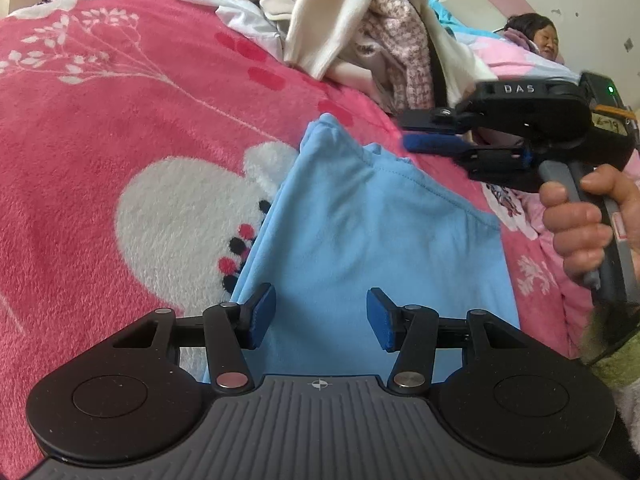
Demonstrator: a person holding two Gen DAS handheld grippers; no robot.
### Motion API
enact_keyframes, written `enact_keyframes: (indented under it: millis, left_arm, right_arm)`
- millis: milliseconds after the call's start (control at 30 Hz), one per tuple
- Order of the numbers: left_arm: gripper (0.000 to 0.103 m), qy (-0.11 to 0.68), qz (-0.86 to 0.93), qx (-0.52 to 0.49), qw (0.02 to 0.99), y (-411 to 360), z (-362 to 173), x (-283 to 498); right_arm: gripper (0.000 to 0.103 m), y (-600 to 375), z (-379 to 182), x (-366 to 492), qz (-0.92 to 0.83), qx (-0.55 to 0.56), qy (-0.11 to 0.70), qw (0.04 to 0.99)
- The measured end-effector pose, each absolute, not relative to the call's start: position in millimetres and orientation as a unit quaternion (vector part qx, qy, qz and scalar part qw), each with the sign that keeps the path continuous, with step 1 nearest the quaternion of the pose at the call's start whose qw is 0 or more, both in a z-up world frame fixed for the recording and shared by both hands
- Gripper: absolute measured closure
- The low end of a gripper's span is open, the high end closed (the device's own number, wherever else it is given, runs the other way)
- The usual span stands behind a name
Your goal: Fold clothes
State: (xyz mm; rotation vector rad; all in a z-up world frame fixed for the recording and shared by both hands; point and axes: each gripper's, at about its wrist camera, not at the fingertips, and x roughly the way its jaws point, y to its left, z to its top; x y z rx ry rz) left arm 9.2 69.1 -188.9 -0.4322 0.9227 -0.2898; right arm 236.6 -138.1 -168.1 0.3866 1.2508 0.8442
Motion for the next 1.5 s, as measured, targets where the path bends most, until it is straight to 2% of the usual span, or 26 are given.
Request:
enact_keyframes:
  millis: [33, 100, 133, 233, 300, 367, 433, 567, 667, 767, 833, 933, 1200, 1267, 1500]
  left_arm:
    - [0.052, 0.441, -0.137, -0.208, 0.862, 69, -189, 10]
    - [0.052, 0.442, -0.134, -0.209, 0.862, 68, -188, 10]
    - [0.052, 0.443, -0.134, -0.208, 0.862, 67, -187, 10]
    - [0.052, 0.443, -0.132, -0.203, 0.863, 66, -186, 9]
    - [0.050, 0.442, -0.134, -0.210, 0.862, 69, -187, 9]
    - [0.049, 0.440, -0.140, -0.212, 0.861, 70, -188, 9]
    - [0.049, 0.437, -0.144, -0.209, 0.863, 70, -188, 9]
    - [0.049, 0.427, -0.138, -0.212, 0.868, 69, -183, 4]
    - [0.049, 0.419, -0.138, -0.207, 0.873, 70, -176, -4]
    - [0.048, 0.410, -0.131, -0.187, 0.883, 71, -168, -15]
    - [0.047, 0.406, -0.127, -0.176, 0.888, 72, -163, -23]
    - [0.047, 0.407, -0.124, -0.167, 0.889, 69, -159, -32]
    - [0.047, 0.432, -0.114, -0.144, 0.883, 51, -163, -48]
    - [0.047, 0.443, -0.109, -0.134, 0.880, 46, -168, -49]
    - [0.047, 0.458, -0.075, -0.124, 0.877, 39, -184, -52]
  right_arm:
    - [0.073, -136, -176, 244, 0.358, 0.181, 0.563, 0.723]
    - [0.090, -132, -193, 259, 0.312, 0.193, 0.559, 0.744]
    - [0.087, -145, -184, 256, 0.307, 0.211, 0.547, 0.750]
    - [0.087, -185, -157, 246, 0.291, 0.261, 0.512, 0.765]
    - [0.081, -211, -138, 239, 0.280, 0.295, 0.487, 0.773]
    - [0.075, -234, -126, 216, 0.291, 0.289, 0.499, 0.763]
    - [0.075, -251, -127, 182, 0.304, 0.275, 0.529, 0.743]
    - [0.078, -250, -165, 150, 0.274, 0.279, 0.574, 0.720]
    - [0.082, -276, -164, 145, 0.143, 0.231, 0.522, 0.808]
    - [0.081, -300, -126, 135, 0.145, 0.257, 0.454, 0.841]
    - [0.076, -301, -108, 117, 0.170, 0.236, 0.452, 0.843]
    - [0.074, -296, -111, 81, 0.220, 0.208, 0.481, 0.823]
    - [0.073, -256, -152, 24, 0.273, 0.111, 0.547, 0.783]
    - [0.077, -258, -152, 14, 0.262, 0.083, 0.536, 0.798]
    - [0.076, -256, -152, 1, 0.262, 0.057, 0.516, 0.814]
